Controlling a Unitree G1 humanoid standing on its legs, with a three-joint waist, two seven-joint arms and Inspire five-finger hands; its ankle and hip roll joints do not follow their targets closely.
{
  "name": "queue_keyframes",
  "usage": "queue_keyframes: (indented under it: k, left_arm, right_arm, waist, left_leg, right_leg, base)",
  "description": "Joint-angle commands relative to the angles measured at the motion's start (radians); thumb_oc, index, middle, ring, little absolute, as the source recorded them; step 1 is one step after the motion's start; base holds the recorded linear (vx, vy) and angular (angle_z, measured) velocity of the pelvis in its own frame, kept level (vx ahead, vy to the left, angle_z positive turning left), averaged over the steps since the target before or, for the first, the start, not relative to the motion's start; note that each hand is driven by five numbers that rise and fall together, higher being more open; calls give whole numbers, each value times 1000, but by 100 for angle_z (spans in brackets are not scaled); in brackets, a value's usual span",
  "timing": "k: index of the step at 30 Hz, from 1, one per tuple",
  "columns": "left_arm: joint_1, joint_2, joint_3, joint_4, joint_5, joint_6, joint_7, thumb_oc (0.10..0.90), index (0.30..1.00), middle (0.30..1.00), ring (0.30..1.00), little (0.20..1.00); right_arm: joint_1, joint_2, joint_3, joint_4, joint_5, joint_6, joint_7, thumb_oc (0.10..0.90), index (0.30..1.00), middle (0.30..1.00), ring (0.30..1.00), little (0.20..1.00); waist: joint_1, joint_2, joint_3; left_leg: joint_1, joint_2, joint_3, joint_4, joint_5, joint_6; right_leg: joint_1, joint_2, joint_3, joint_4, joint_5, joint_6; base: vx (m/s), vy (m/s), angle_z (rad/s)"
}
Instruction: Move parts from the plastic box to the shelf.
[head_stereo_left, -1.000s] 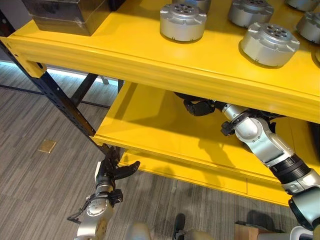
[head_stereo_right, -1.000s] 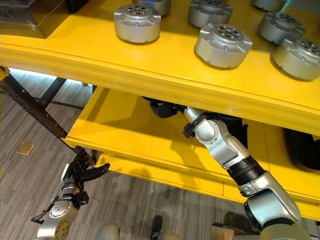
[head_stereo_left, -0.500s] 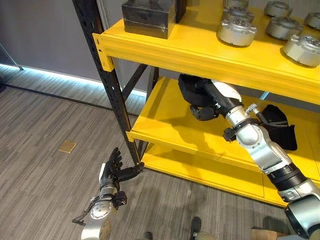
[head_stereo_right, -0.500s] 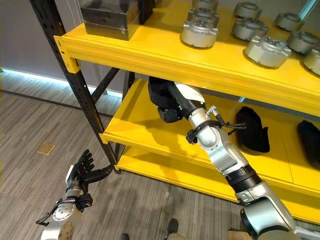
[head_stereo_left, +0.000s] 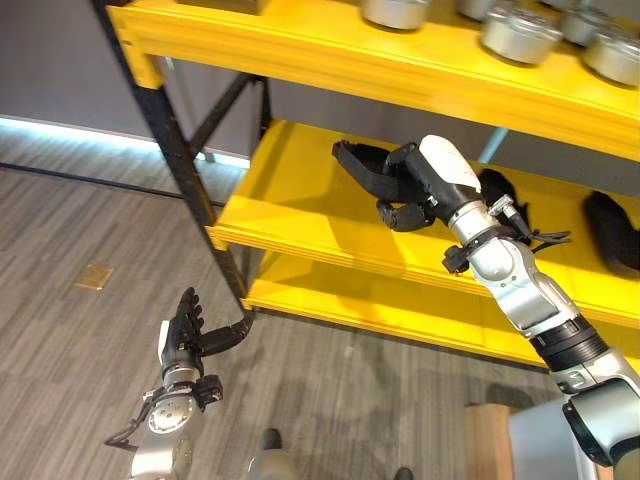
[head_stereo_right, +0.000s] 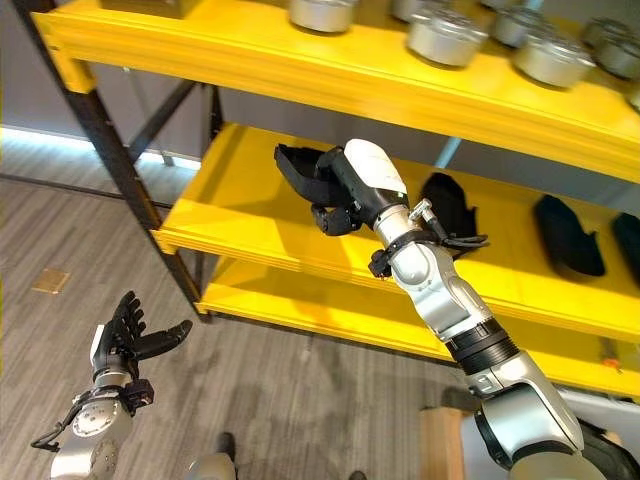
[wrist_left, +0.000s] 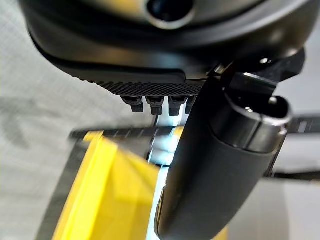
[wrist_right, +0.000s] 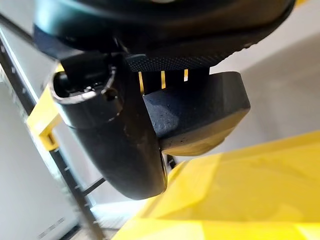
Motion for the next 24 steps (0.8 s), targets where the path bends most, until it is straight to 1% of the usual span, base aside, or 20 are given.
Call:
queue_keyframes:
  k: [1,3,6,10,14,16,17,18,19,20,22,23,24]
  left_arm:
    - [-35,21,-29,-95,-12,-79,-20,900,1000,1000,1000,1000]
    - [-35,16,-30,-94,-11,-77,-18,900,1000,1000,1000,1000]
    - [-28,8,-36,-93,-16,-75,-25,900,1000,1000,1000,1000]
    - [-21,8,-42,-88,-15,-75,-31,900,1000,1000,1000,1000]
    - [-19,18,-52,-99,-25,-81,-40,900,1000,1000,1000,1000]
    - [-23,37,-67,-104,-25,-82,-49,900,1000,1000,1000,1000]
    - [-33,56,-96,-109,-26,-85,-65,900,1000,1000,1000,1000]
    - [-34,56,-96,-109,-27,-85,-65,900,1000,1000,1000,1000]
    - [-42,73,-114,-110,-32,-89,-77,900,1000,1000,1000,1000]
    - [-50,84,-122,-107,-41,-95,-80,900,1000,1000,1000,1000]
    - [-57,95,-123,-112,-53,-101,-83,900,1000,1000,1000,1000]
    - [-61,107,-124,-116,-68,-107,-84,900,1000,1000,1000,1000]
    - [-62,106,-124,-116,-68,-106,-84,900,1000,1000,1000,1000]
  right_arm:
    - [-155,-35,-42,-57,-41,-51,-91,400,300,300,300,300]
    - [-156,-42,-46,-69,-41,-50,-92,400,300,300,300,300]
    - [-174,-54,-38,-74,-44,-55,-98,400,300,300,300,300]
    - [-192,-74,-34,-68,-58,-54,-107,400,300,300,300,300]
    - [-256,-92,27,26,-83,-44,-103,400,300,300,300,300]
    - [-306,-94,64,86,-89,-34,-103,400,300,300,300,300]
    - [-364,-78,100,166,-99,-26,-110,400,300,300,300,300]
    - [-368,-77,103,170,-99,-27,-112,400,300,300,300,300]
    - [-406,-37,116,251,-80,-22,-121,400,300,300,300,300]
    - [-436,-15,136,312,-69,-19,-120,400,300,300,300,300]
    - [-475,-2,165,358,-70,-18,-123,400,300,300,300,300]
    - [-521,-6,189,391,-76,-13,-123,400,300,300,300,300]
    - [-525,-5,191,394,-75,-14,-123,400,300,300,300,300]
  waist:
    - [3,3,-144]
    - [-4,9,-147]
    - [-13,25,-151]
    - [-17,38,-151]
    - [-10,42,-150]
    - [-1,42,-145]
    - [12,41,-126]
    - [11,42,-125]
    - [25,40,-101]
    - [39,38,-76]
    - [53,40,-45]
    - [69,45,-18]
    - [67,46,-20]
  left_leg:
    - [21,10,-77,27,-111,22]
    - [35,27,-74,3,-95,13]
    - [53,49,-74,-28,-71,4]
    - [64,61,-77,-35,-65,-2]
    - [66,66,-80,-39,-62,-6]
    - [60,66,-85,-27,-68,-5]
    - [43,62,-98,9,-84,0]
    - [40,61,-99,13,-87,0]
    - [9,51,-117,66,-107,1]
    - [-28,42,-132,118,-124,0]
    - [-79,35,-148,183,-144,-1]
    - [-127,33,-164,245,-163,-2]
    - [-135,32,-166,253,-166,-2]
  right_leg:
    - [-93,-18,39,91,-22,-25]
    - [-91,-3,38,94,-38,-30]
    - [-92,20,45,106,-61,-41]
    - [-91,33,45,117,-74,-49]
    - [-90,34,38,135,-85,-51]
    - [-94,31,33,155,-92,-54]
    - [-107,24,25,195,-106,-55]
    - [-109,23,24,198,-108,-55]
    - [-129,12,14,249,-124,-57]
    - [-156,2,7,296,-136,-59]
    - [-196,-7,2,354,-158,-62]
    - [-239,-19,-2,417,-176,-65]
    - [-246,-20,-1,423,-179,-65]
  base:
    - [16,-135,-3]
    - [15,-132,-11]
    - [20,-116,-7]
    - [23,-71,4]
    - [33,-25,2]
    - [30,-17,3]
    - [10,-8,11]
    - [-22,-7,17]
    - [-56,-3,25]
    - [-93,-6,37]
    - [-123,2,40]
    - [-103,7,19]
    - [-124,6,9]
